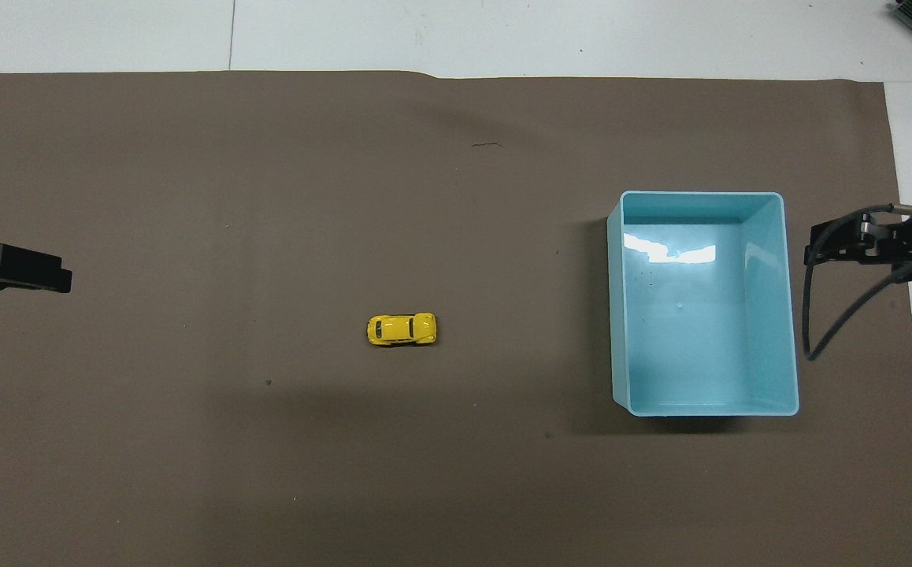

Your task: Wind up and store yellow beetle car

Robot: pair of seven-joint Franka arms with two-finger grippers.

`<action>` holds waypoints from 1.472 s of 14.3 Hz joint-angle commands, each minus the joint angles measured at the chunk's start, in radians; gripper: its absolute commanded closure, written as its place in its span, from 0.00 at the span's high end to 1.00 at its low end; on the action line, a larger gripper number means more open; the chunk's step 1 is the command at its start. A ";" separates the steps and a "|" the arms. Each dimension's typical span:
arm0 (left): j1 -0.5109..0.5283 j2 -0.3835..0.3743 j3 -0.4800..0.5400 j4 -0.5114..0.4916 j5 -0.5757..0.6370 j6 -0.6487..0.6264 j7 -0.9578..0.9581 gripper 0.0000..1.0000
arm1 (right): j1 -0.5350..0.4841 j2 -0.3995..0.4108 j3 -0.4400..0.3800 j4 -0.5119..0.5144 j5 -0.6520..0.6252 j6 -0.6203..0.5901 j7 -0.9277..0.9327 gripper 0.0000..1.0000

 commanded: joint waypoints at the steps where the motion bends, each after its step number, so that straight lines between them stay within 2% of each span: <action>1: 0.017 -0.007 -0.010 -0.005 0.017 0.010 0.014 1.00 | -0.004 -0.017 0.003 -0.019 0.000 0.013 -0.012 1.00; 21: 0.017 -0.009 -0.010 -0.002 0.017 -0.008 0.003 1.00 | -0.004 -0.017 0.003 -0.019 0.000 0.013 -0.012 1.00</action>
